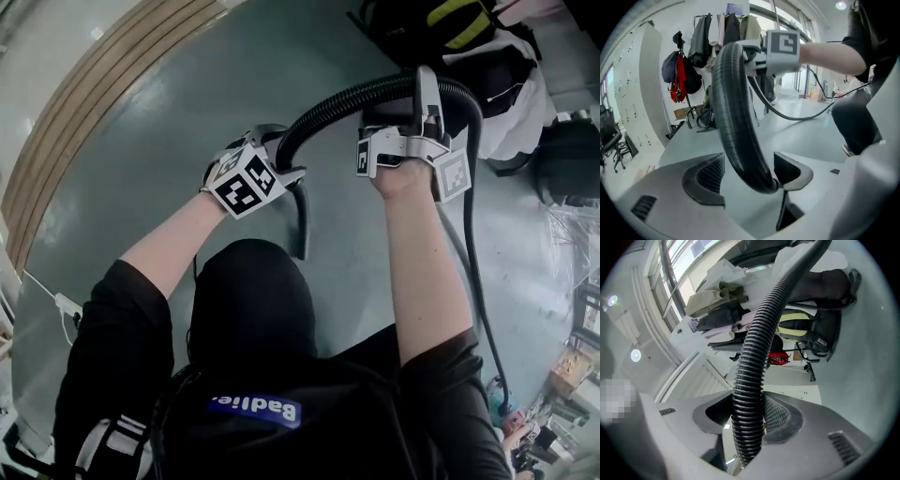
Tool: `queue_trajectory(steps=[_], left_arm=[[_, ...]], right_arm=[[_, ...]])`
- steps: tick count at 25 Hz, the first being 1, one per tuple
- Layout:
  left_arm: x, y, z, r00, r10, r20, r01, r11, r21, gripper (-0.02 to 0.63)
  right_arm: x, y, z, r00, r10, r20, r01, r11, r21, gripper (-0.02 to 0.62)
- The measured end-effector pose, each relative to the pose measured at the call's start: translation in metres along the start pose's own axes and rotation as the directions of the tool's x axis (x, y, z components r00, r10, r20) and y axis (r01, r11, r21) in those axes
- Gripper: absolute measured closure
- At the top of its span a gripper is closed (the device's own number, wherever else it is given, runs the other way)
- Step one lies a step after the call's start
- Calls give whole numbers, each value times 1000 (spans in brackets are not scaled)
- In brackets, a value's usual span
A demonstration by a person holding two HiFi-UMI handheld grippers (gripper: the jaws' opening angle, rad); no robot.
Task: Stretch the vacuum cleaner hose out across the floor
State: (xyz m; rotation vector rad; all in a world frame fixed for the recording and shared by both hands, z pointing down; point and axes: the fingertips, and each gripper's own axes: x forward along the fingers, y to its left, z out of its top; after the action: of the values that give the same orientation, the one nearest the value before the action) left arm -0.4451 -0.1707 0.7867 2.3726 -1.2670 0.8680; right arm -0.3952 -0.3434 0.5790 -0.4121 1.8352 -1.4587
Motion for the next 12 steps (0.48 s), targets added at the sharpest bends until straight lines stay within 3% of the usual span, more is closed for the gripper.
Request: queue_trajectory(steps=[3, 5, 9, 12], left_arm=[[17, 6, -22, 999, 30, -15, -30, 1000, -7, 288], [21, 15, -33, 999, 40, -28, -40, 999, 9, 364], [8, 43, -60, 991, 57, -120, -48, 996, 76, 387], [-17, 74, -86, 970, 90, -228, -55, 986, 158, 391]], right_arm=[[12, 15, 5, 999, 24, 24, -24, 1000, -4, 413], [12, 11, 2, 1000, -2, 21, 3, 1000, -12, 413], [0, -23, 0, 992, -127, -26, 123, 987, -104, 411], [-12, -59, -17, 961, -243, -130, 218, 959, -182, 396]])
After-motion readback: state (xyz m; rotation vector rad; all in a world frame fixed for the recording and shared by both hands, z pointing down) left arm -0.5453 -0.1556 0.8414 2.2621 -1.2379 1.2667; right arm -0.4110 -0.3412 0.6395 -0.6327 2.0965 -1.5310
